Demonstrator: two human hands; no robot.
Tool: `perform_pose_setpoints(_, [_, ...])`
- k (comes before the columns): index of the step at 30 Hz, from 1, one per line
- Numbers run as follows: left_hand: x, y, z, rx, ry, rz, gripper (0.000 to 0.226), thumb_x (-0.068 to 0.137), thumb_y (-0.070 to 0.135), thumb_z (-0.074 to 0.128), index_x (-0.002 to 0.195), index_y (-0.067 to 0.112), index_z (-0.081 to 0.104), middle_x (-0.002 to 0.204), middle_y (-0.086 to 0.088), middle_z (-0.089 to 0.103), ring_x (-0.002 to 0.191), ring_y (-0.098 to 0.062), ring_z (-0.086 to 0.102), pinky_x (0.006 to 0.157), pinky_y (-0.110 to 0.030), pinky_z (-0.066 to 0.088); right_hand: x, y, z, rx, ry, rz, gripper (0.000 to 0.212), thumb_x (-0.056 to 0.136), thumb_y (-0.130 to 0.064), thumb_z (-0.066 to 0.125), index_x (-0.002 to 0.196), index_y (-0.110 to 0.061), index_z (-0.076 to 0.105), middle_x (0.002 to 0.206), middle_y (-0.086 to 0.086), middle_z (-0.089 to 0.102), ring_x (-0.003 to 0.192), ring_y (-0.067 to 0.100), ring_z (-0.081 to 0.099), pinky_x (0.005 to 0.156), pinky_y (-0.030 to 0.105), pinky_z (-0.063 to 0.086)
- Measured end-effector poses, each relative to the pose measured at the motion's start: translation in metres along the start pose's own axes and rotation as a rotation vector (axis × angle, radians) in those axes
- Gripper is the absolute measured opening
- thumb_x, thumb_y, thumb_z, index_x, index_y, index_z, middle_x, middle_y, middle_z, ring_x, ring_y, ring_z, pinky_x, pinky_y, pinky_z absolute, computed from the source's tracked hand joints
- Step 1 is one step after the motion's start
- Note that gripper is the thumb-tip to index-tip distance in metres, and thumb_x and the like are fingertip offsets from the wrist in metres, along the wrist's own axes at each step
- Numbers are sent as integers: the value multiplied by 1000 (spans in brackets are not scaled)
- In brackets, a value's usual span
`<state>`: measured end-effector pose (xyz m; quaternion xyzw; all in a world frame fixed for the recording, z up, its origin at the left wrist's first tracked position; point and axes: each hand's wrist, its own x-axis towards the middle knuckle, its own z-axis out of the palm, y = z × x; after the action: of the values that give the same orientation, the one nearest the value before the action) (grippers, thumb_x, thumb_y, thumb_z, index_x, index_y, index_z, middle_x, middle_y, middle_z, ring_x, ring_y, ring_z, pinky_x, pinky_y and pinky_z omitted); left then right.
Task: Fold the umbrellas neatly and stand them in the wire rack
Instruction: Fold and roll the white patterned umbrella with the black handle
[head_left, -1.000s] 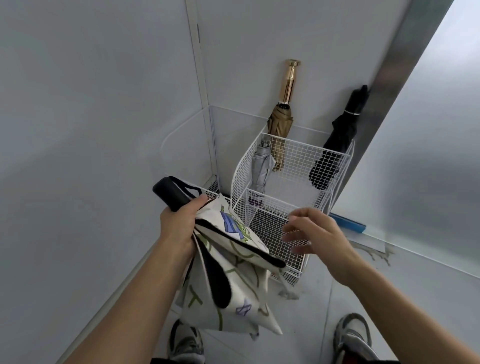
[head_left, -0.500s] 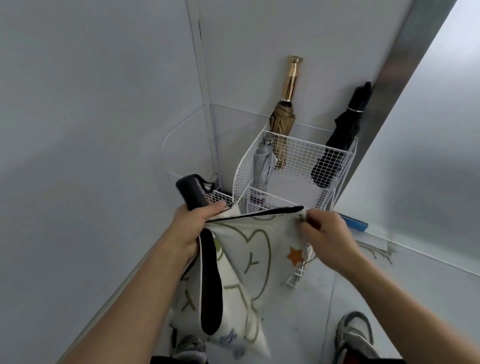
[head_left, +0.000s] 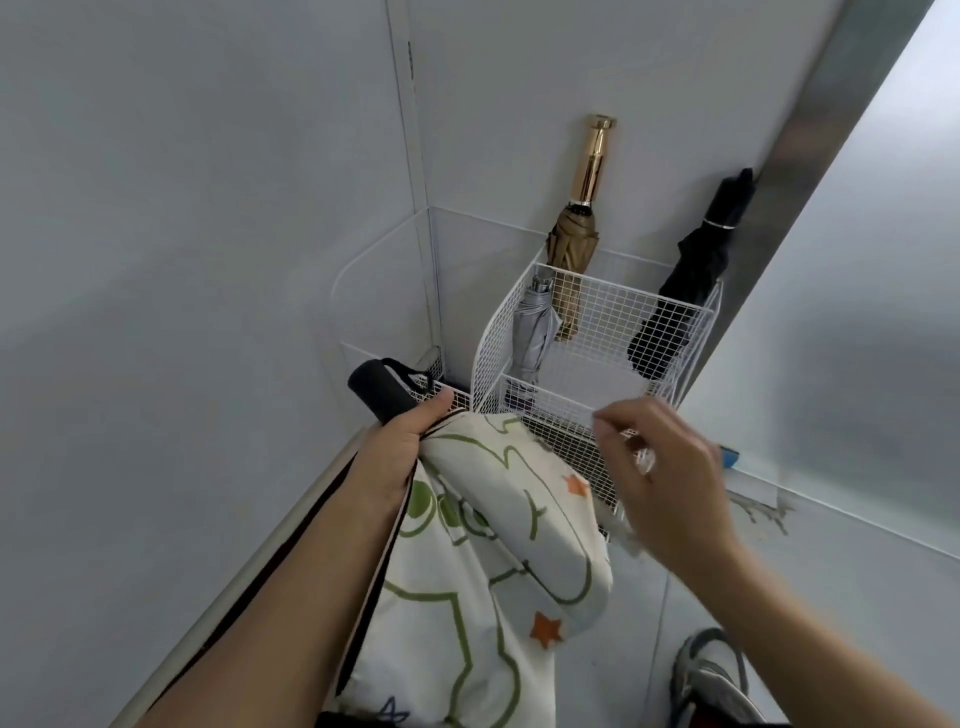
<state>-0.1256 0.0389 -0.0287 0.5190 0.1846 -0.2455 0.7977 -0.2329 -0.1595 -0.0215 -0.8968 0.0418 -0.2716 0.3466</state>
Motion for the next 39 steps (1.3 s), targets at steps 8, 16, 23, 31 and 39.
perform_pose_setpoints(8, [-5,-3,11,-85,-77,65,34,64,26,81,85,7,63,79,-14,66,70,-27,66,75,-40,57,-23,-6,33,-63,-727,400,51,63,-46,80,108,-34,60,96,-13,67,86,8,63,81,37,57])
perform_pose_setpoints(16, [-28,-3,0,729,-354,185,63,64,5,89,117,24,61,104,0,76,92,-20,73,76,-34,60,11,22,1,207,-486,626,23,71,-9,81,90,-9,69,86,14,73,77,31,72,67,45,62])
perform_pose_setpoints(23, [-3,19,-31,868,249,544,17,73,7,82,76,16,68,63,-2,64,56,-18,57,55,-28,44,15,27,-6,-20,-296,525,29,74,-23,81,96,-22,62,81,-5,64,73,14,63,59,25,51])
perform_pose_setpoints(31, [-28,-22,25,120,8,129,76,45,24,89,115,7,65,107,-14,74,98,-29,70,81,-44,58,-19,2,27,-554,-241,-115,50,60,-42,87,98,-24,60,77,-8,67,59,10,60,51,22,41])
perform_pose_setpoints(39, [-3,-14,10,-150,318,-42,52,60,-4,76,111,0,65,101,-20,73,78,-30,70,61,-37,58,-46,-11,48,-242,-405,68,63,66,-66,69,117,-33,51,104,-19,56,89,6,58,72,29,52])
